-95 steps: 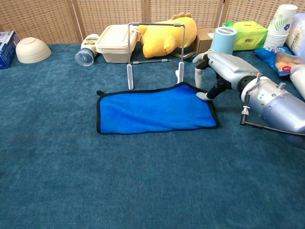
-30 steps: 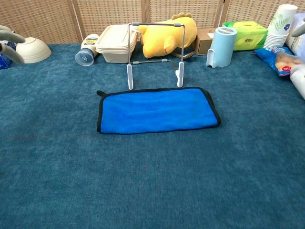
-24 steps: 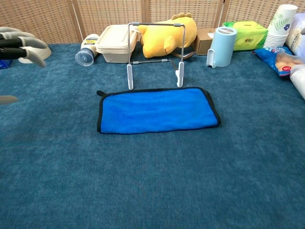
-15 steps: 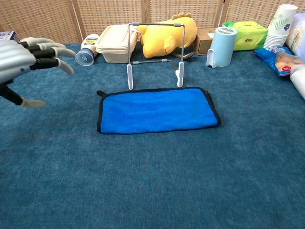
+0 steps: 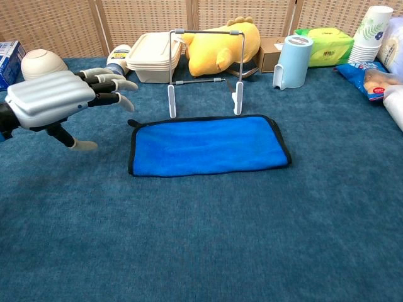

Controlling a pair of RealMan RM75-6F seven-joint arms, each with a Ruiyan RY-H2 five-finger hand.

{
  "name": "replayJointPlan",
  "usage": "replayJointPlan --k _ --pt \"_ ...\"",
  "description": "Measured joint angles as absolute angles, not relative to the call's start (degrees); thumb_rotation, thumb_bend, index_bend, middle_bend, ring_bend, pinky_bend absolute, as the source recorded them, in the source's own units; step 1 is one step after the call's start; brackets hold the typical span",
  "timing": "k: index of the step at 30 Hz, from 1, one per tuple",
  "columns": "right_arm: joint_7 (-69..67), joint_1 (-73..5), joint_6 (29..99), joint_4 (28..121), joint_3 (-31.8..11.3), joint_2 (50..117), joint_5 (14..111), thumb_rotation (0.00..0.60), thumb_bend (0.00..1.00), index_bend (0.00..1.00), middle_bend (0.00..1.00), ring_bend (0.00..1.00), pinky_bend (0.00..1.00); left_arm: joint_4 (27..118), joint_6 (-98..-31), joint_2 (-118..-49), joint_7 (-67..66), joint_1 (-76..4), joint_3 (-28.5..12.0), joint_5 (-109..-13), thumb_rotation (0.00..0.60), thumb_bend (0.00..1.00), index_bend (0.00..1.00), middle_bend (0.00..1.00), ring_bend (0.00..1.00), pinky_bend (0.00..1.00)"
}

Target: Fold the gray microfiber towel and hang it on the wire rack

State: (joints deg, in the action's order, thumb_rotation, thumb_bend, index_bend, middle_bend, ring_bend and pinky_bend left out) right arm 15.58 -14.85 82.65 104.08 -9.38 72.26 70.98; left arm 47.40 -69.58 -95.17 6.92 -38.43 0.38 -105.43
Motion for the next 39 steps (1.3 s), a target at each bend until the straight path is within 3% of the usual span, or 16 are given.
replayJointPlan --k 17,39 --pt "15.7 -13.4 83.4 105.3 -9.6 71.6 71.4 0.6 0.28 0.16 0.04 0.0 0.0 35.6 -68.3 -103.1 10.9 -43.5 2.8 -104.4 0.6 0.3 0.21 0.06 0.0 0.0" --pt "14.7 -11.7 84.6 105.4 -9.9 71.2 71.8 0.6 0.28 0.16 0.04 0.0 0.0 31.6 -67.2 -107.9 12.1 -46.9 3.5 -101.5 0.6 0.3 0.22 0.06 0.0 0.0"
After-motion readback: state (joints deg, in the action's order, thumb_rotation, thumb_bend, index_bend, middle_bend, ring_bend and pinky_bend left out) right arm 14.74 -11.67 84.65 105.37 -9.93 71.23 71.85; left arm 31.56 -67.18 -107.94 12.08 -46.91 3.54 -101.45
